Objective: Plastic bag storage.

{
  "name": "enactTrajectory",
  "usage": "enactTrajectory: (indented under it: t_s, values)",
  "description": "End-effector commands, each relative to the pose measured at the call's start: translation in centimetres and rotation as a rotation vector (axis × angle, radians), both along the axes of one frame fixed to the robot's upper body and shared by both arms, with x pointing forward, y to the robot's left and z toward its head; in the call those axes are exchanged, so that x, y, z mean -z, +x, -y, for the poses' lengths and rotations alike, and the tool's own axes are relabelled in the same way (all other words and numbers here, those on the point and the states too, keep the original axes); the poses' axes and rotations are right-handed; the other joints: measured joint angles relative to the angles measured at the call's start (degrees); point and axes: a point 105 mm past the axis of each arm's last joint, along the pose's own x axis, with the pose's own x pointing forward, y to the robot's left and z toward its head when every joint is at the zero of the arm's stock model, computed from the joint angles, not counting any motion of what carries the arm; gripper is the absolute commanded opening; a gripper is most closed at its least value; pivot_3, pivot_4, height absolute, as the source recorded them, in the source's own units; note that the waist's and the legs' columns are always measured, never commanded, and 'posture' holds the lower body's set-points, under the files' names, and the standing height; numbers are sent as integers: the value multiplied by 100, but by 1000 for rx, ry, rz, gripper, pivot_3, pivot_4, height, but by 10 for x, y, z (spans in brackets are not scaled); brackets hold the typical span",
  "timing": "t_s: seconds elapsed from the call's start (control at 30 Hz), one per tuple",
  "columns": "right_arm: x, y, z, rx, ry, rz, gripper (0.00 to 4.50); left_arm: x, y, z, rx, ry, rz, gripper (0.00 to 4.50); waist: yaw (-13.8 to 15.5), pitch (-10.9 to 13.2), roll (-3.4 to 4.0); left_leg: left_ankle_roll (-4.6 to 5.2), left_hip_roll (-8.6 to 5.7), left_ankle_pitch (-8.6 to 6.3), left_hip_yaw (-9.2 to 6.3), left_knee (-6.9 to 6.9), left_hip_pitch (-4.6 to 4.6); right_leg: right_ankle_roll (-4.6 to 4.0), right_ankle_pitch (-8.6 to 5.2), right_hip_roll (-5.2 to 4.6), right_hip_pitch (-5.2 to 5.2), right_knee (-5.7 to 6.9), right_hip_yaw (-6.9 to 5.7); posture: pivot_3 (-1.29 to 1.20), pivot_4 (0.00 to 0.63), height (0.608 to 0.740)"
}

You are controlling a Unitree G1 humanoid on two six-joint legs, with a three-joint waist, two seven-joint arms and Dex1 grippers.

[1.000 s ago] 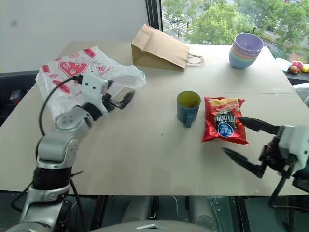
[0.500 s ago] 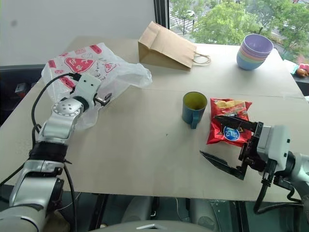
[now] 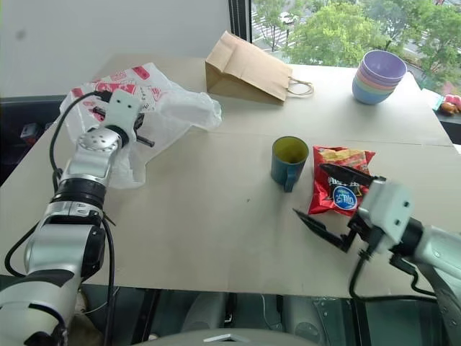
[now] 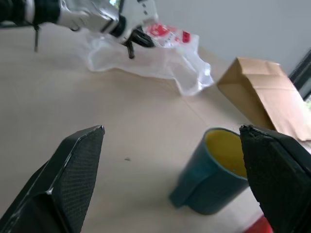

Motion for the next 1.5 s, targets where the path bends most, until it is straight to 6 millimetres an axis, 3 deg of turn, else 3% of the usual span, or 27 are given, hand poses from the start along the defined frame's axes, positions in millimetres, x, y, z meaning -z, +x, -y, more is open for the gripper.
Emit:
enactTrajectory:
  t_s: [0.03,0.17,0.47,0.7,0.8,0.97,1.03,1.2,1.3,1.4,1.5]
  values:
    - [20,15,-2,158,12,-132,4500,-54,-18,36,139,-42,84,109,14,-1,-1,-1,-2,0,0,1,-4,-2,0,-2,-9,8,2,0,150,740]
    - [39,38,-11,326,31,-248,4500,-57,-29,61,190,40,91,109,-35,-4,8,-1,-8,0,2,-3,0,1,1,2,-17,21,11,0,150,740]
    - [44,66,-44,460,179,-459,4500,-41,-34,72,204,106,63,109,-163,-4,8,-4,-1,4,0,-2,6,3,3,10,-20,30,14,0,150,740]
    - [47,83,-52,561,225,-539,4500,-36,-32,78,229,161,70,109,-147,-4,8,-5,-7,4,-4,-4,-23,2,5,4,-42,28,10,0,150,740]
    - [50,88,-44,618,192,-530,3657,-39,-33,81,241,131,80,0,-147,-7,10,-6,-14,5,-6,4,-69,3,7,-1,-86,36,9,0,150,740]
    - [46,94,-32,644,169,-477,1011,-45,-34,80,254,35,57,0,-170,-7,11,-6,-17,5,-6,7,-89,3,7,-1,-111,47,10,0,150,740]
    - [39,95,-30,618,157,-431,364,-45,-35,81,271,-31,34,0,-174,-6,11,-6,-16,5,-7,6,-88,3,7,1,-111,47,9,0,150,740]
    - [19,76,-44,351,146,-392,334,-52,-43,92,382,-174,-25,0,-187,-6,11,-5,-16,5,-7,7,-86,4,7,1,-109,47,10,0,150,740]
    - [9,69,-57,224,110,-391,28,-62,-54,107,510,-268,-66,0,-196,-6,11,-5,-15,5,-11,7,-86,4,6,3,-109,47,9,0,150,740]
    - [2,72,-68,177,94,-383,28,-71,-59,114,563,-347,-91,0,-232,-5,11,-5,-14,5,-11,11,-87,4,7,3,-109,49,9,0,150,740]
    - [-5,90,-84,182,111,-380,28,-80,-65,124,615,-392,-108,0,-277,-6,10,-5,-15,5,-14,14,-80,4,6,3,-103,54,8,0,150,740]
